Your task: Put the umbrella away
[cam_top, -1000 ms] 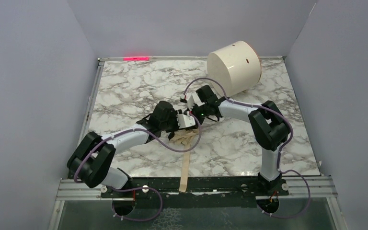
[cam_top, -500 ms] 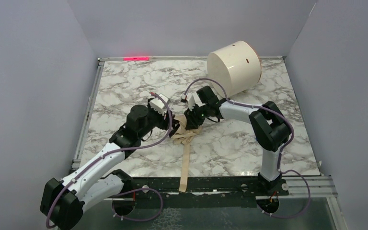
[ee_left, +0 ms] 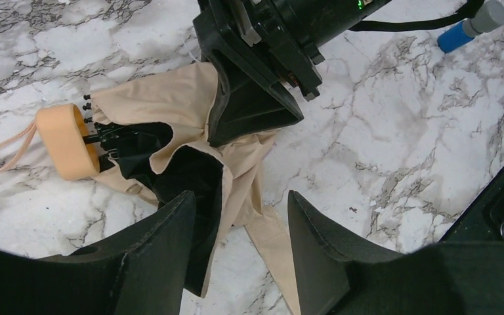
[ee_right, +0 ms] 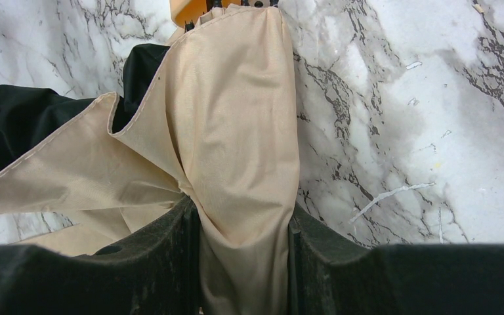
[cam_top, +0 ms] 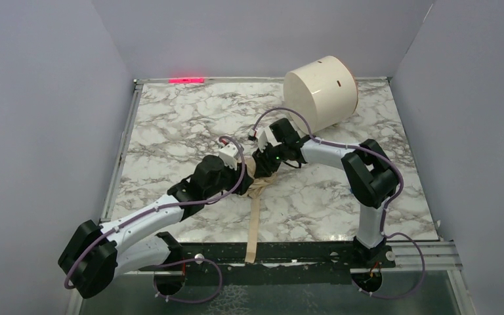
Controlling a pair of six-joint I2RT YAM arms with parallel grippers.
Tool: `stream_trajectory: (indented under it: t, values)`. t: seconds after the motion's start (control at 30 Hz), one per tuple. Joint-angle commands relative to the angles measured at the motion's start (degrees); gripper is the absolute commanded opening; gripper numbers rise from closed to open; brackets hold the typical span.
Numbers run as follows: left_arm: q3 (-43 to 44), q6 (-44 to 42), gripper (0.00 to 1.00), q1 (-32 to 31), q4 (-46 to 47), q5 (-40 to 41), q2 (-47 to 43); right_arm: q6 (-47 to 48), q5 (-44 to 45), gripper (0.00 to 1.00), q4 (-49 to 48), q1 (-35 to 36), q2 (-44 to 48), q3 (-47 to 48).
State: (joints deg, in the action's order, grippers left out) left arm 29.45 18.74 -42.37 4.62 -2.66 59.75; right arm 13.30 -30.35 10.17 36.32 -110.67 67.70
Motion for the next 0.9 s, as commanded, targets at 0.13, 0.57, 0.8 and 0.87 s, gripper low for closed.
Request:
stream_trajectory:
  t: [0.13,0.57,0.8,0.87]
  values:
    - [-0.08,-0.33,0.43,-5.61,-0.99,6.49,2.02,0.93,7.77,0.10,4.54,-0.13,-1.54,-2.79]
    - [1.83,-3.34,0.45,-11.47,-8.25,24.48,2.92,0.54,7.23,0.10,4.85,-0.16,-1.43,-2.46]
    - [1.46,-4.76,0.49,-11.60,-7.98,24.69,3.26,0.41,6.90,0.10,5.02,-0.14,-1.28,-2.39]
    - [1.11,-4.31,0.45,-11.68,-7.97,24.25,3.06,0.32,6.80,0.10,4.99,-0.18,-1.37,-2.40]
